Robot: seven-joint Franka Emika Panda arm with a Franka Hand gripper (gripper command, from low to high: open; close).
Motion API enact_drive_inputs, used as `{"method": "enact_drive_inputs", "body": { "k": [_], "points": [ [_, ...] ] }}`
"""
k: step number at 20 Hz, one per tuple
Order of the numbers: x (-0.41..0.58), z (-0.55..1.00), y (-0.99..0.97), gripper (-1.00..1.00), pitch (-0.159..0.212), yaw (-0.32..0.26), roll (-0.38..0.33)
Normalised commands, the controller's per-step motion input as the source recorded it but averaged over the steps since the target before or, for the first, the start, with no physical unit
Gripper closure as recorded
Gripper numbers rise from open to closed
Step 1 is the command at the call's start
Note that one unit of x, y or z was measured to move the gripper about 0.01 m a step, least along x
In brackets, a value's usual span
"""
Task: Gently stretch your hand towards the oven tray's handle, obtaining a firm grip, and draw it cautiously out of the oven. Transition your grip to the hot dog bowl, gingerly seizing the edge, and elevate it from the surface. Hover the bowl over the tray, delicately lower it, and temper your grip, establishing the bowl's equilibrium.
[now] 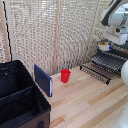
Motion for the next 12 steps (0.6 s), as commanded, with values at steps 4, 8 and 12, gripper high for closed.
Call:
{"method": "enact_drive_inputs", "body": {
  "k": [4, 8, 12],
  "points": [
    [-0.456, -0.28, 0.0, 1.0, 0.012, -0.025, 0.0],
    [-0.27, -0.13, -0.26, 1.0, 0.048, -0.06, -0.001],
    [-0.017, -0.22, -0.26, 1.0, 0.039, 0.002, -0.002]
  ]
}}
